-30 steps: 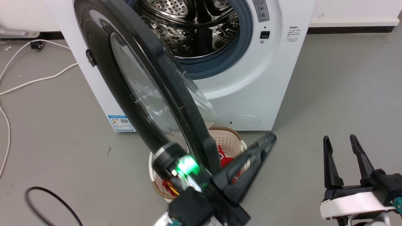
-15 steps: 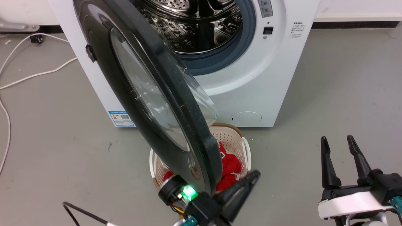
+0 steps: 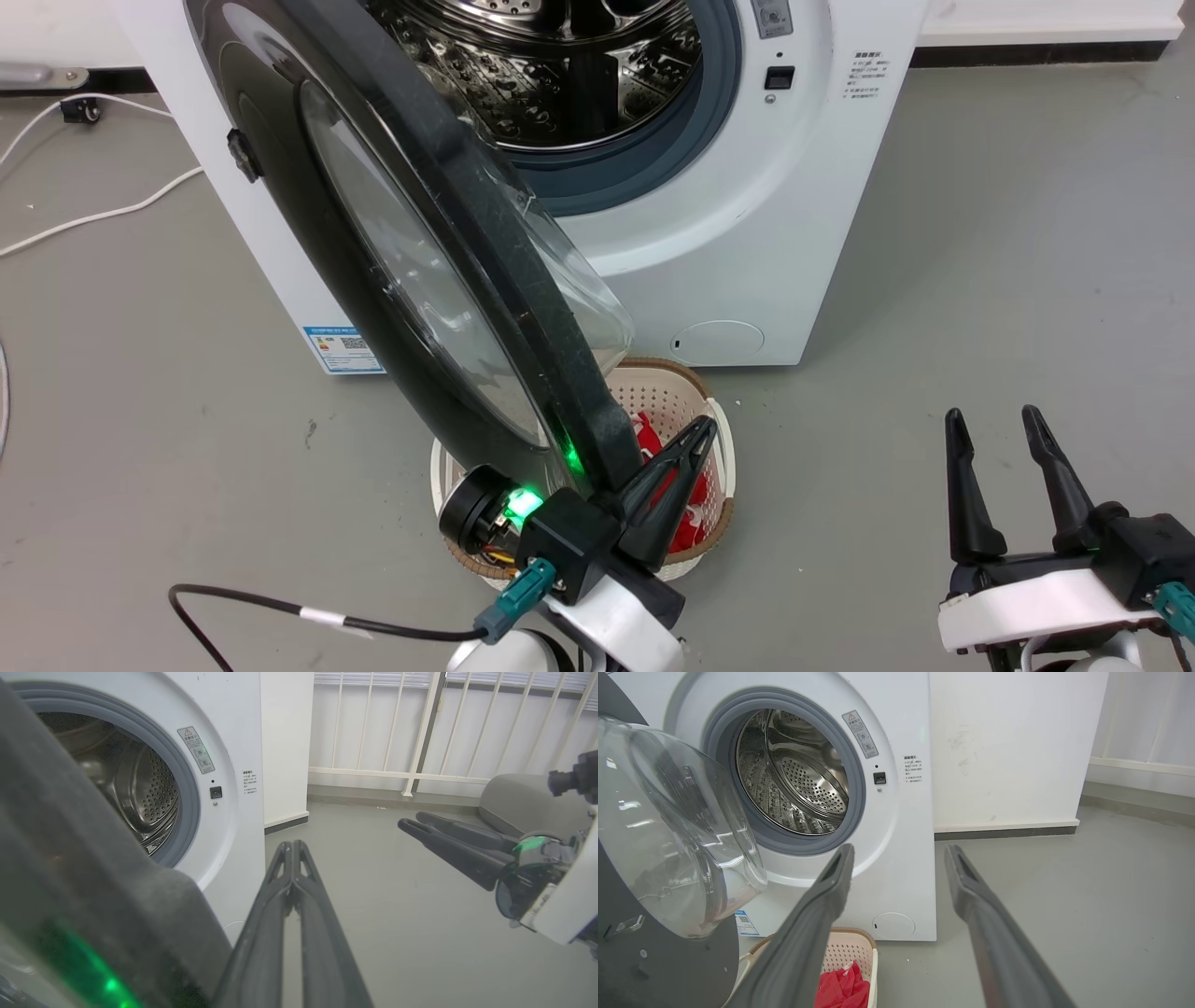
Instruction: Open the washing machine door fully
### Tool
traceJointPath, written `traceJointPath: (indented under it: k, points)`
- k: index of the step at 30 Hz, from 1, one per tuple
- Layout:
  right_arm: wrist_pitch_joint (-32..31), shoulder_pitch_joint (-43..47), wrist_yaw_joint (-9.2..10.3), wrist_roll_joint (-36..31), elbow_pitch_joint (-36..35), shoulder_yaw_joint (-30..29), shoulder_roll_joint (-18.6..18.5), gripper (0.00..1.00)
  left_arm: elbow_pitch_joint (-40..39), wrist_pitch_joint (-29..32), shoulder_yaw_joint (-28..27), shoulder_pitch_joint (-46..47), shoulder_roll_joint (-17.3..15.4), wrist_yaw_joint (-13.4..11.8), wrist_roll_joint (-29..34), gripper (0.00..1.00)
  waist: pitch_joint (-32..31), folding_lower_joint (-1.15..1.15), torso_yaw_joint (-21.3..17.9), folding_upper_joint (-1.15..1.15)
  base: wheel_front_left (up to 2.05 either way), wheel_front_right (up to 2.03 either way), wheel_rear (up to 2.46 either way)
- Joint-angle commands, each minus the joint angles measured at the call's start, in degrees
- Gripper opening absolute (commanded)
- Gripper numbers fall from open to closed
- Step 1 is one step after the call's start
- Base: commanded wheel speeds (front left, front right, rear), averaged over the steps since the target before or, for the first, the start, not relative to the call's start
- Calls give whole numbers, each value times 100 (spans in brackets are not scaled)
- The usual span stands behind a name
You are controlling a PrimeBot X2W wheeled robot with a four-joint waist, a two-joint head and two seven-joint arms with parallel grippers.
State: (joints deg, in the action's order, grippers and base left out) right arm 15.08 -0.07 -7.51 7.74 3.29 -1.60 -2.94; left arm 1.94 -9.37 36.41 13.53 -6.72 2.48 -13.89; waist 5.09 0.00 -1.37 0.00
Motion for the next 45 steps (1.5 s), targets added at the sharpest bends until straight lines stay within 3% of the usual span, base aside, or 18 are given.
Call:
traceJointPath:
  k: [1, 12, 24, 45]
  points:
    - [7, -107, 4, 33, 17, 8, 12, 100, 54, -55, -61, 87, 13, -62, -36, 0, 10, 0, -13, 0, 0, 0, 0]
    - [9, -109, 4, 140, 127, 31, 12, 100, 224, -56, -260, 0, -140, -288, -96, 0, 13, 0, -35, 0, 0, 0, 0]
    - [9, -32, 4, 173, 150, -15, 11, 100, -266, 106, -457, -511, -481, -625, -174, 0, -19, 0, 102, 0, 0, 0, 0]
    - [7, 18, 4, 128, 166, -87, 11, 100, -1647, 435, -732, -1428, -983, -1181, -205, 0, -70, 0, 1169, 0, 0, 0, 0]
